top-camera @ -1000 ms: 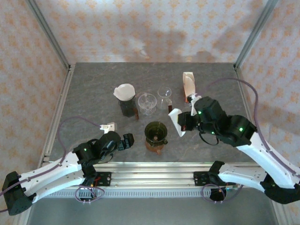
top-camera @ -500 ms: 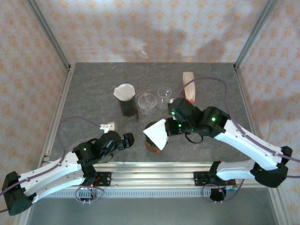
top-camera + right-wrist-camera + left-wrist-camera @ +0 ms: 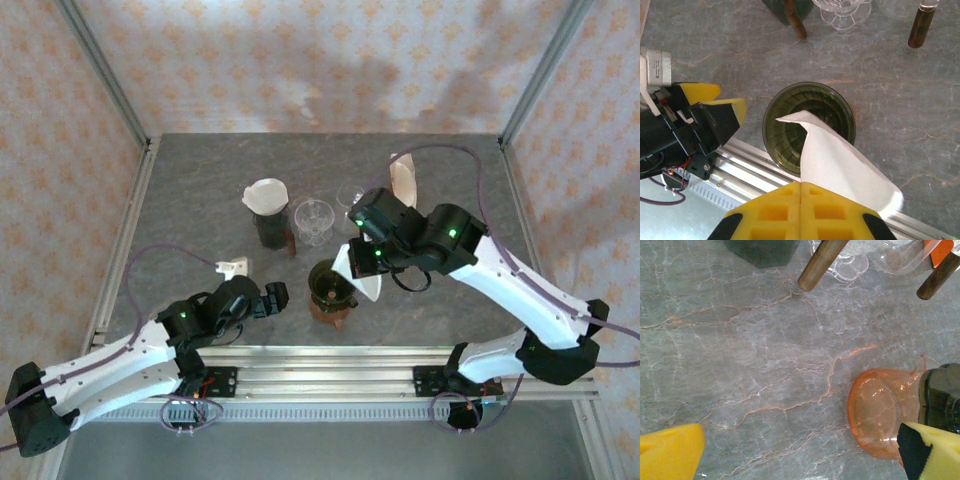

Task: Place the coffee filter in the dripper

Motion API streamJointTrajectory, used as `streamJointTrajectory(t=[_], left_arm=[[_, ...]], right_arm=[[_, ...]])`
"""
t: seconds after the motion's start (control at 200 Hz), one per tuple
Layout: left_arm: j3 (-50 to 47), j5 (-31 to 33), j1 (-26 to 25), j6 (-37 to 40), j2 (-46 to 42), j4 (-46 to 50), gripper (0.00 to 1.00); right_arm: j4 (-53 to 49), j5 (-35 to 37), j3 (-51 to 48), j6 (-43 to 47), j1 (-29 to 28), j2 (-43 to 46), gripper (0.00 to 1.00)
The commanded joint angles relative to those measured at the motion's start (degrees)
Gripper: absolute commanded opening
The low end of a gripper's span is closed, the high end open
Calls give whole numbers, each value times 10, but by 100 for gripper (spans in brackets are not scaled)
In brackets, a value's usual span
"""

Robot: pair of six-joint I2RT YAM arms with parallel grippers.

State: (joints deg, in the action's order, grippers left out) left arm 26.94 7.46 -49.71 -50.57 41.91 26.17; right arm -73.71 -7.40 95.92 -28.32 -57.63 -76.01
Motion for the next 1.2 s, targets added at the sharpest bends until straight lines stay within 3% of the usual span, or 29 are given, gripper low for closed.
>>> streamJointTrajectory(t=[0.0,0.53,1.196], left_arm=[[24,-3,6,18,13,2,100],[43,-20,6,27,39,-15,100],[67,-55,11,24,40,-13,100]], right_arm=[[-57,-5,13,0,-4,0,0],[-85,-25,96,29,-8,-126,0],[38,-49,-6,37,-12,-196,0]])
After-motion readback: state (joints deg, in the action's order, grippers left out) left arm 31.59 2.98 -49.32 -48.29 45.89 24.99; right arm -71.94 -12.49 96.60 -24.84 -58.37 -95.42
